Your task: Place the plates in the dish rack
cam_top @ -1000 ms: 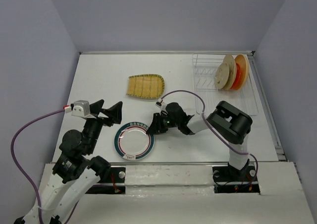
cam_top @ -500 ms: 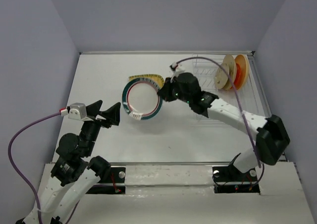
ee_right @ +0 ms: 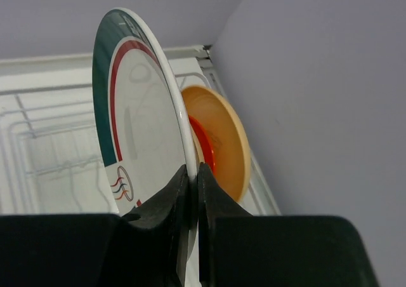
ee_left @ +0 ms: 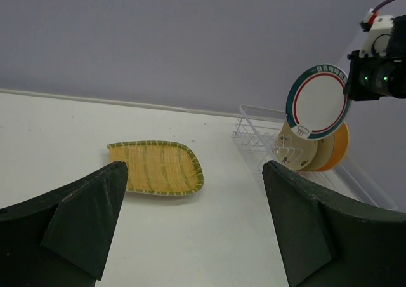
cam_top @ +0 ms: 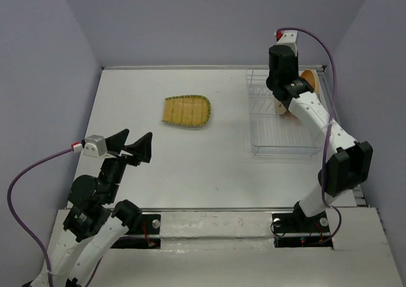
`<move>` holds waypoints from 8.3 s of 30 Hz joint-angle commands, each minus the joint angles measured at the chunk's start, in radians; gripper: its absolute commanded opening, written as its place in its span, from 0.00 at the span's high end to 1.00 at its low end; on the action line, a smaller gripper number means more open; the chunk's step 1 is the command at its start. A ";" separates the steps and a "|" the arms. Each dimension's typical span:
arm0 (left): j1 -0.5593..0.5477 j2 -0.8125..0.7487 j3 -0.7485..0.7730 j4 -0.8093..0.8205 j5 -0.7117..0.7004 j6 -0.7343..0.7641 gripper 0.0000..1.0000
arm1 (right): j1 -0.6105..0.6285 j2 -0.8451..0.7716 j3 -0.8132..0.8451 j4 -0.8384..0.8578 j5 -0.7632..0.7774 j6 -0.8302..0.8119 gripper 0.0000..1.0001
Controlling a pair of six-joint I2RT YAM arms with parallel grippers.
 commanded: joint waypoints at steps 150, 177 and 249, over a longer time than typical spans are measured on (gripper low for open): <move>0.470 0.560 -0.181 0.711 0.886 -0.749 0.01 | 0.295 -0.293 -0.406 0.224 -0.587 0.545 0.93; 0.025 0.308 0.061 -0.047 0.254 0.001 0.01 | -0.108 0.117 0.354 -0.656 -0.321 0.367 0.93; 0.018 0.316 0.060 0.023 0.256 0.007 0.01 | -0.172 -0.926 -0.720 0.252 -1.137 0.626 0.06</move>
